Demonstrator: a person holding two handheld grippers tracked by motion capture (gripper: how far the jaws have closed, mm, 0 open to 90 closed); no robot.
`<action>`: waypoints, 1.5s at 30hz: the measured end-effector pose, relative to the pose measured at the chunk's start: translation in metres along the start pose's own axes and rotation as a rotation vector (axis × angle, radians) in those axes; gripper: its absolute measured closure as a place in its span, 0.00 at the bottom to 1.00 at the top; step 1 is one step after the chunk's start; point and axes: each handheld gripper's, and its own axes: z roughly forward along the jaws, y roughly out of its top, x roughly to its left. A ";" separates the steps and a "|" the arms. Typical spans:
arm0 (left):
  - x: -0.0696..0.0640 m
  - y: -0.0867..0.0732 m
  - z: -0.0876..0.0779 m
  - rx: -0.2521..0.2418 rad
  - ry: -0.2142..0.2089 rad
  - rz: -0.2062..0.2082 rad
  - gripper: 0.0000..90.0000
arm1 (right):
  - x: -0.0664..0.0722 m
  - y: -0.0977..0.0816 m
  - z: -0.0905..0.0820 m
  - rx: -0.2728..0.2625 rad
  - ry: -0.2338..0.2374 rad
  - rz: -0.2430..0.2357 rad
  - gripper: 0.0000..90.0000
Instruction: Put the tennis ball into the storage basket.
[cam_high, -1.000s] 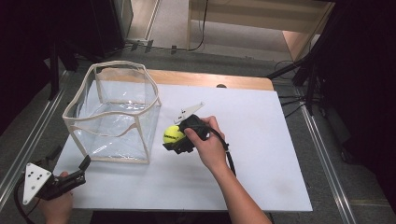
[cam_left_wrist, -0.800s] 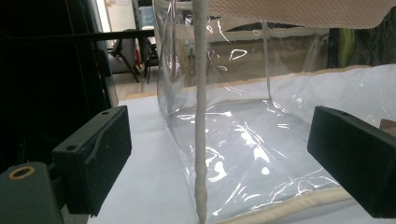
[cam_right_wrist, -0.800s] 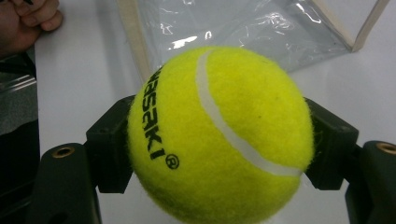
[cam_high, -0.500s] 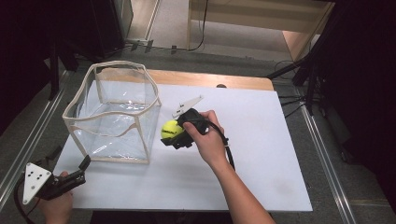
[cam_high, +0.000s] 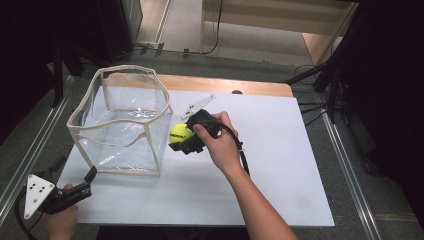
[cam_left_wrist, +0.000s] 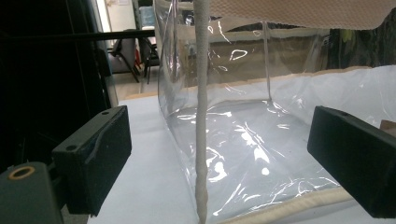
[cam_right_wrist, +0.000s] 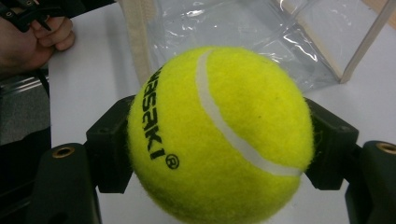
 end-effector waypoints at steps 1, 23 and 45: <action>0.000 0.000 0.000 0.000 0.000 0.000 0.08 | 0.000 0.001 -0.001 0.002 -0.002 0.000 0.26; 0.000 0.000 0.000 0.003 -0.001 0.000 0.08 | -0.003 0.025 -0.013 -0.013 -0.002 -0.024 0.26; 0.000 0.000 0.000 -0.002 -0.003 -0.006 0.08 | -0.002 0.049 -0.024 -0.026 0.000 -0.042 0.26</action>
